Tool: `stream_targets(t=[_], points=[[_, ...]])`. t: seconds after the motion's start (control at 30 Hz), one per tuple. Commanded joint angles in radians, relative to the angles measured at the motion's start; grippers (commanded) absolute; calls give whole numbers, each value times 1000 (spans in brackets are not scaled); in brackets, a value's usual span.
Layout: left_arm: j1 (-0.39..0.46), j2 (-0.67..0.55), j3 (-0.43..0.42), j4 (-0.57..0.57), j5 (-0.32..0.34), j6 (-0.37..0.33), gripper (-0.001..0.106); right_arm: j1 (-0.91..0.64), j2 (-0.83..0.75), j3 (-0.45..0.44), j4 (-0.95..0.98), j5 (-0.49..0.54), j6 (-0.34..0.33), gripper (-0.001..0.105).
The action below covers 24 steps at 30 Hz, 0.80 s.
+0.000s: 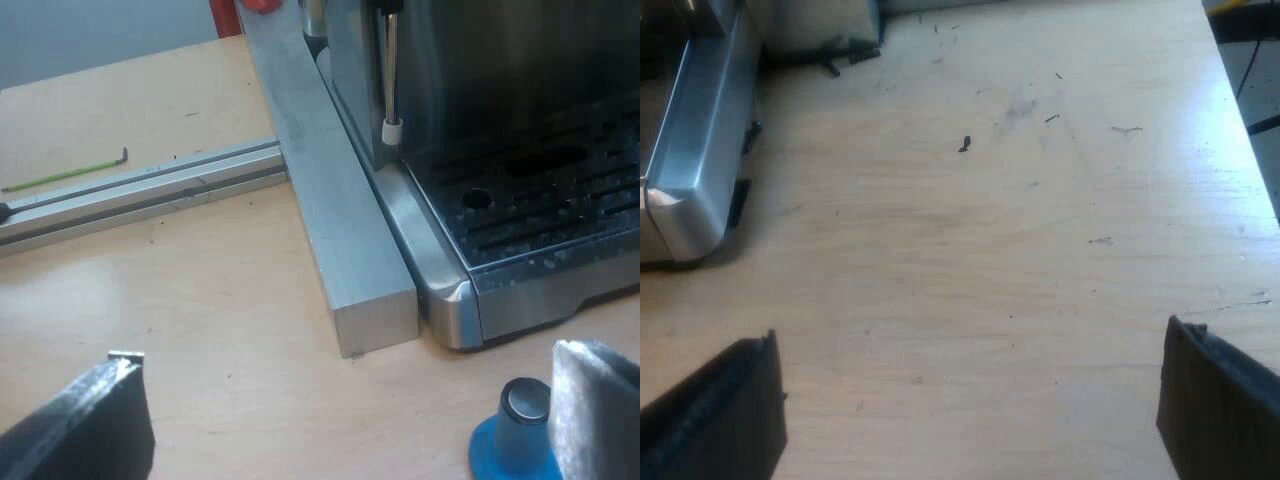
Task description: Grind coffee beans and then tamp
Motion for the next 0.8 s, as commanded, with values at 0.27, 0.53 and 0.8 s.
stream_targets(t=[0.27, 0.53, 0.8], points=[[0, -117, -5, -7, -1, -17, 81, 1, -45, -3, -6, 5, -4, 77], [0, -117, -5, -7, 15, -17, 81, 1, -45, -3, -8, -2, 17, 77], [0, -74, -59, -7, 103, -55, 81, 68, 31, -97, 53, -25, 25, 77]])
